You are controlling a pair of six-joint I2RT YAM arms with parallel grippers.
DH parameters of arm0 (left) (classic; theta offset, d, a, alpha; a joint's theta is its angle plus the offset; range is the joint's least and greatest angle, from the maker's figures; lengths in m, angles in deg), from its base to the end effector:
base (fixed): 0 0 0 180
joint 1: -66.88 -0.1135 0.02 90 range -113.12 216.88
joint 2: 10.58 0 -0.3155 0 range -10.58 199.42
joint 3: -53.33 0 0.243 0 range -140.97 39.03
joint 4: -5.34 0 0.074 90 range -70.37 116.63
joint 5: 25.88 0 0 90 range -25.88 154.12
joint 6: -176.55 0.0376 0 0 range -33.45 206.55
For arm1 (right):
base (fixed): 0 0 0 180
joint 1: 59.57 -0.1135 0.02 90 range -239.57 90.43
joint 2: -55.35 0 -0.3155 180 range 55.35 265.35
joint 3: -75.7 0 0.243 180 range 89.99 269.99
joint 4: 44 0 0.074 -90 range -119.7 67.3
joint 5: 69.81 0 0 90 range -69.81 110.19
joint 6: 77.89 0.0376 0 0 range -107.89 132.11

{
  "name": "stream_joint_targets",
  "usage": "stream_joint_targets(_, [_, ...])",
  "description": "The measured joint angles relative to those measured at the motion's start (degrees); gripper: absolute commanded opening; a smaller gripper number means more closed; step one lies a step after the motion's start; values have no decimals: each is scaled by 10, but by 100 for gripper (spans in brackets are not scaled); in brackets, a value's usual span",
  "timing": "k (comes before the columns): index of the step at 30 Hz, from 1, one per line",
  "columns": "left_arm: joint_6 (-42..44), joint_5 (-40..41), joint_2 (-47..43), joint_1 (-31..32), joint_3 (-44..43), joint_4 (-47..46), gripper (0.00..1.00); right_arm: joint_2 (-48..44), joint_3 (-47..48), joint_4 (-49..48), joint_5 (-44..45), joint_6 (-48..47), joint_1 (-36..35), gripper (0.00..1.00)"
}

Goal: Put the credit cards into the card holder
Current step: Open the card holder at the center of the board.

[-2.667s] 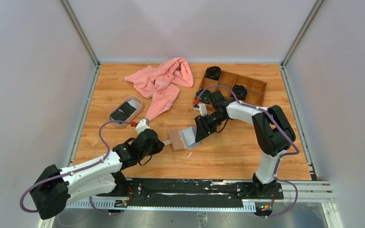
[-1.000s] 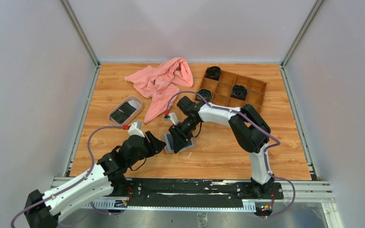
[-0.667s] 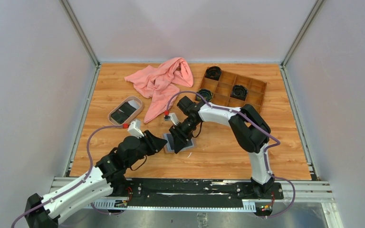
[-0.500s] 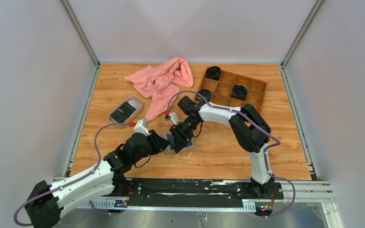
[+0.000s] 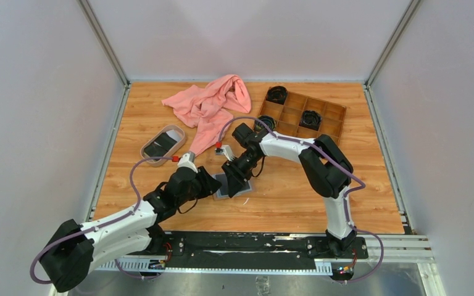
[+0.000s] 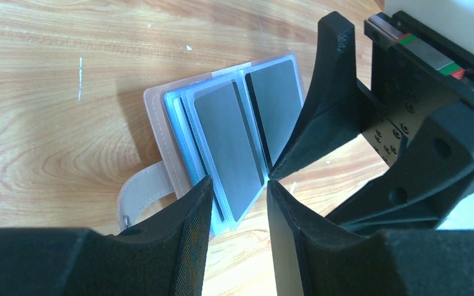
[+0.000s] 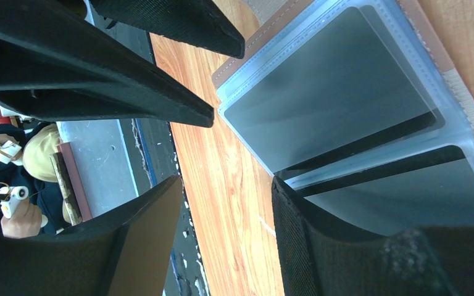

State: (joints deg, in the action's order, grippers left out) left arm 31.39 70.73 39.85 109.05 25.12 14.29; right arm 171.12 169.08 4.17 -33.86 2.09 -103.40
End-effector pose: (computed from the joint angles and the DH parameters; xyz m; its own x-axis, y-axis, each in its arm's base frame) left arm 0.1061 -0.0903 0.2072 -0.7066 -0.4600 -0.5377 0.0244 0.7436 -0.6682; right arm 0.2775 0.3085 0.2145 -0.5653 -0.6843 -0.4606 -0.7101 0.1197 0.6938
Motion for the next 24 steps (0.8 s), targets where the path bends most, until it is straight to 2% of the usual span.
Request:
stream_joint_targets(17, [5,-30,89,-12,-18,-23,52,-16,0,10,-6,-10,3,59])
stream_joint_targets(24, [8,-52,116,-12,-40,-23,50,-40,2,21,-13,-26,14,59])
